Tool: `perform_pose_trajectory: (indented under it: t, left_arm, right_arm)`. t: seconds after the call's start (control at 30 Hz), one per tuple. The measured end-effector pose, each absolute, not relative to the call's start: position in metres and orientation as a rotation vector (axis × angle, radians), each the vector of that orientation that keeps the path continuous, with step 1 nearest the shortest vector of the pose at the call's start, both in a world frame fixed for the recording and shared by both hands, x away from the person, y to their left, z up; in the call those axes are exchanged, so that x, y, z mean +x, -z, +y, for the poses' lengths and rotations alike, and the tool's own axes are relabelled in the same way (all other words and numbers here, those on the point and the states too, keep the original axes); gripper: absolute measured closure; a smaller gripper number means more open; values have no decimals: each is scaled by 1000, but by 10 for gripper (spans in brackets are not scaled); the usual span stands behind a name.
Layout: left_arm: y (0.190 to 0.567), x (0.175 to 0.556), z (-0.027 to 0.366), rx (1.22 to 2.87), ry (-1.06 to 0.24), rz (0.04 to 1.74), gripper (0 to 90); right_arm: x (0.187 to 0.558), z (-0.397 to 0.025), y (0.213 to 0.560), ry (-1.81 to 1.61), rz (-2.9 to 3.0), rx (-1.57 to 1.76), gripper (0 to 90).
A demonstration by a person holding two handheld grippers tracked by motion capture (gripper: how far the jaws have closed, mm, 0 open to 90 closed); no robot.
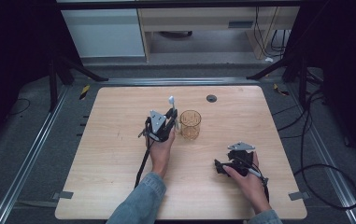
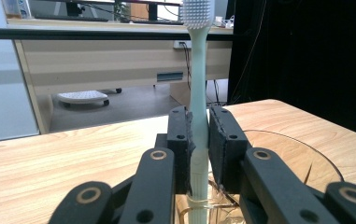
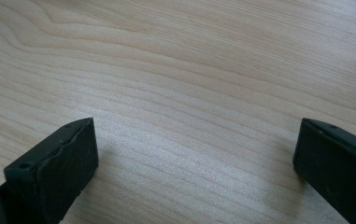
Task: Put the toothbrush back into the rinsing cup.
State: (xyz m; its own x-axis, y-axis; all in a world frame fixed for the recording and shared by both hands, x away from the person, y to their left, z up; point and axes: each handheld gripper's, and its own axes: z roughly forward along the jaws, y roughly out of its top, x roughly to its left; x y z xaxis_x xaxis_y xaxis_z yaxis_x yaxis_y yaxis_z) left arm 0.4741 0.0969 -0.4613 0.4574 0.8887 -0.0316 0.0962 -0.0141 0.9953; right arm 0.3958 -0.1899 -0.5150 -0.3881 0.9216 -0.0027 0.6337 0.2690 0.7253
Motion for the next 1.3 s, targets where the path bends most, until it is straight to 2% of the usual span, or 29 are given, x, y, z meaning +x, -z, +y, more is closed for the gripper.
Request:
perform_pose_trajectory:
  t: [1.3]
  left_arm:
    - [468, 478, 94, 1529, -784, 943, 781]
  right_arm:
    - [396, -190, 515, -907, 2119, 1402, 4]
